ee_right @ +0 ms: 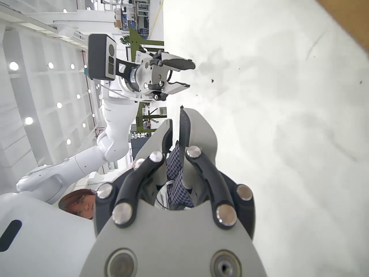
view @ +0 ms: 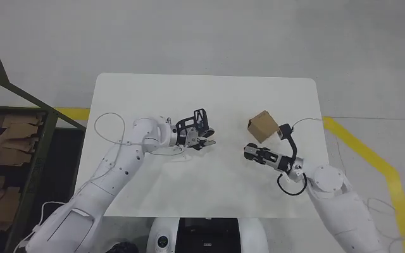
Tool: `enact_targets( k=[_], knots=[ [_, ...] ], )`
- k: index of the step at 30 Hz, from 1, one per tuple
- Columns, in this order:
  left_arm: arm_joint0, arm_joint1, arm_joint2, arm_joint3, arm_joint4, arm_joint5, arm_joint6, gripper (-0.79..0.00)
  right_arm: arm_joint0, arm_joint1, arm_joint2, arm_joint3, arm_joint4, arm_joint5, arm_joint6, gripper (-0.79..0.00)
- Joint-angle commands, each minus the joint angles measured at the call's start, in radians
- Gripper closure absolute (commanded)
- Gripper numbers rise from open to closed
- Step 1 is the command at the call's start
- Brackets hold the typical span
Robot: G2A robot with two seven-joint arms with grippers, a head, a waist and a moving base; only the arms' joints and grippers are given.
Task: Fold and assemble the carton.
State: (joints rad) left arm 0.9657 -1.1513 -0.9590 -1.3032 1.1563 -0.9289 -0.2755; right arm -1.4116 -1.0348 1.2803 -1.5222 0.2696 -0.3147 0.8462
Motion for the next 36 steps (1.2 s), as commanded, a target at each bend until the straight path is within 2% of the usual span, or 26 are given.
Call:
enact_targets(
  k=[1,6,10,15,21,27,36],
  knots=[
    [-0.001,0.001,-0.012,-0.002,-0.013,0.009,0.019,-0.259,-0.018,0.003,0.041,-0.006,0.027,-0.023,-0.038,-0.086],
    [-0.004,0.0,-0.029,-0.004,-0.042,0.04,0.072,-0.268,-0.048,0.012,0.138,0.016,0.042,-0.032,-0.13,-0.092],
    [-0.03,-0.013,-0.007,0.022,-0.065,0.083,0.096,-0.305,-0.04,0.015,0.166,0.054,0.078,0.002,-0.117,-0.068],
    [-0.097,-0.046,0.058,0.084,-0.094,0.146,0.125,-0.305,-0.031,0.013,0.15,0.078,0.079,0.027,-0.086,-0.08],
    [-0.213,-0.107,0.167,0.199,-0.106,0.229,0.143,-0.302,-0.019,0.01,0.14,0.115,0.078,0.039,-0.101,-0.074],
    [-0.32,-0.183,0.276,0.351,-0.128,0.29,0.166,-0.283,-0.019,0.008,0.134,0.122,0.072,0.046,-0.097,-0.074],
    [-0.411,-0.302,0.403,0.555,-0.159,0.304,0.215,-0.256,-0.004,0.005,0.128,0.14,0.069,0.054,-0.097,-0.071]
  ],
)
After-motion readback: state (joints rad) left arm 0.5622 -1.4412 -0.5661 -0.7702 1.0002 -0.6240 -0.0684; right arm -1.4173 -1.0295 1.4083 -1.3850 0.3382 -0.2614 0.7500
